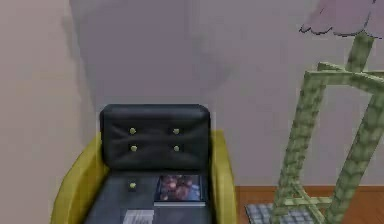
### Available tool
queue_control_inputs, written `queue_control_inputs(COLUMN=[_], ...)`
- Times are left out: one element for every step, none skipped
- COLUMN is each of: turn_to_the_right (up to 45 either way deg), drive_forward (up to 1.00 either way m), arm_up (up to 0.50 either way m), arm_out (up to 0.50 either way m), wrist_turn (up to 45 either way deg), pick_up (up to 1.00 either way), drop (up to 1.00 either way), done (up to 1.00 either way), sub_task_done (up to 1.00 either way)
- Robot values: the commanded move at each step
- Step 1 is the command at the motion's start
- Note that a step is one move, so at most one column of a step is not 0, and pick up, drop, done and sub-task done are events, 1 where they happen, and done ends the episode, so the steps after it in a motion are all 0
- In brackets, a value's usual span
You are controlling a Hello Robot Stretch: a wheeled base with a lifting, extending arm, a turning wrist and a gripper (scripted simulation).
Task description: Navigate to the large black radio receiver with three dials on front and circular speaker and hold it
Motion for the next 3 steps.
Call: queue_control_inputs(turn_to_the_right=[45.0, 42.0, 0.0], drive_forward=[0.00, 0.00, 1.00], arm_up=[0.00, 0.00, 0.00], arm_out=[0.00, 0.00, 0.00], wrist_turn=[0.0, 0.0, 0.0], pick_up=[0.00, 0.00, 0.00], drop=[0.00, 0.00, 0.00], done=[0.00, 0.00, 0.00], sub_task_done=[0.00, 0.00, 0.00])
